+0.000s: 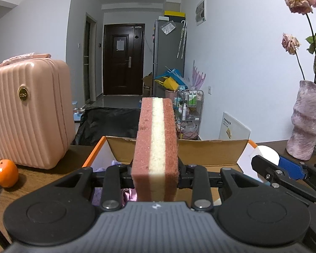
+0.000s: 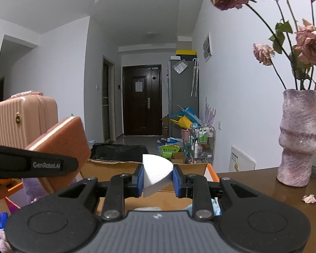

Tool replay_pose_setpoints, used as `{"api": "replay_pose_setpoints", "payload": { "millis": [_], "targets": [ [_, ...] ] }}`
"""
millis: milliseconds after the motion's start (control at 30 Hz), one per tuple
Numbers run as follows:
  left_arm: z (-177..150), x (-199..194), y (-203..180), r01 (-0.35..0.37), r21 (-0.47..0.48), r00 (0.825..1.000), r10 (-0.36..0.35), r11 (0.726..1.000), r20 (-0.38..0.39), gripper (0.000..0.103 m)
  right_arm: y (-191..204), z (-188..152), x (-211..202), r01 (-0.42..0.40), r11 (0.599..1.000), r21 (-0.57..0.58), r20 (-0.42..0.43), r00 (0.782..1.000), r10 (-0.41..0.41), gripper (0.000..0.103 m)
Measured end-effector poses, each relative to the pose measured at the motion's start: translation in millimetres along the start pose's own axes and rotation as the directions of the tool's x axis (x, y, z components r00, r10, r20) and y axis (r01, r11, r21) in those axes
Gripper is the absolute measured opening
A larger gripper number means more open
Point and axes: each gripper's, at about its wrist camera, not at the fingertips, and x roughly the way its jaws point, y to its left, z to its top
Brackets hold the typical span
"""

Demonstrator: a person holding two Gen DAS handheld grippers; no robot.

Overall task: Organize soft objects
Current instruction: 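Open both grippers to drop the sponge block and the wedge into the box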

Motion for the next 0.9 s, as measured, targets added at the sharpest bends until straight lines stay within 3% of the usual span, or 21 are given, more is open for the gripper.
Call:
{"api": "replay_pose_setpoints", "payload": {
  "millis": [533, 900],
  "targets": [
    [-4, 19, 4, -0.018, 0.005, 1.000, 0.018, 1.000, -0.023, 0.032, -5, -7, 20, 0.029, 1.000, 0.001, -0.058, 0.998, -0.029, 0.028],
    [-5, 18, 5, -0.018, 0.006, 0.999, 0.018, 1.000, -0.027, 0.034, -2, -9, 18, 0.031, 0.999, -0.013, -0.052, 0.998, -0.032, 0.032]
  ]
}}
